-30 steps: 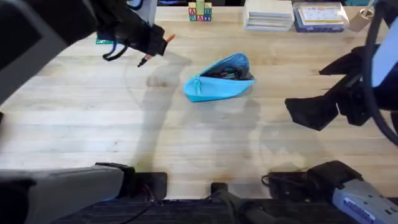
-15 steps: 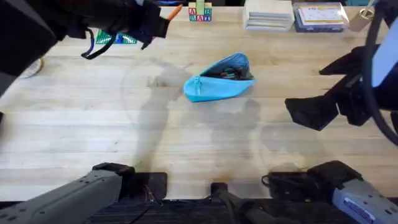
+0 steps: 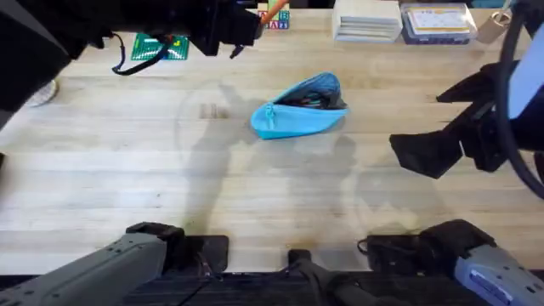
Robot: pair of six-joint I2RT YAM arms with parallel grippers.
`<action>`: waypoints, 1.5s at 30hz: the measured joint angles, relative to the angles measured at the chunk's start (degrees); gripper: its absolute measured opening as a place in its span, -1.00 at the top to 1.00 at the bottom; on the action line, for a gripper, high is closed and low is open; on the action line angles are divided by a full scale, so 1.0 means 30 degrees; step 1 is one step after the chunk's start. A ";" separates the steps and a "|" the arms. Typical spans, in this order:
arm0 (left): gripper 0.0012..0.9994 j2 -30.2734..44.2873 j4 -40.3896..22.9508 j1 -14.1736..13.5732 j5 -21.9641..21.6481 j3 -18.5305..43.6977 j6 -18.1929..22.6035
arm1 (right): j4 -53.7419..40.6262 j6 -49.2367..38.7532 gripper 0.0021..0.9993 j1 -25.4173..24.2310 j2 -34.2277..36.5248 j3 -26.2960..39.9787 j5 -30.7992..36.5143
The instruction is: Unzip the bag, pick up the pens from the table one at a time and place them inside, then zip the bag closed.
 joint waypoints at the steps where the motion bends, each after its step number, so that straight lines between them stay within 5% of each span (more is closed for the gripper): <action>1: 0.92 0.0000 0.0010 0.0000 0.0342 0.0000 0.0047 | -0.0006 0.0000 -1.00 -0.0006 0.0006 0.0000 0.0006; 13: 0.92 0.0000 0.0067 -0.0634 0.1967 0.0000 0.0097 | -0.0002 0.0000 -1.00 -0.0002 0.0005 0.0000 0.0015; 28: 0.92 0.0596 0.0381 -0.4172 -0.0201 0.0000 -0.0696 | 0.0000 0.0000 -1.00 -0.0006 0.0006 0.0000 0.0073; 45: 0.92 0.5170 0.1932 -0.5355 -0.0642 0.0000 -0.1193 | 0.0000 0.0000 -1.00 0.0000 0.0000 0.0000 0.0131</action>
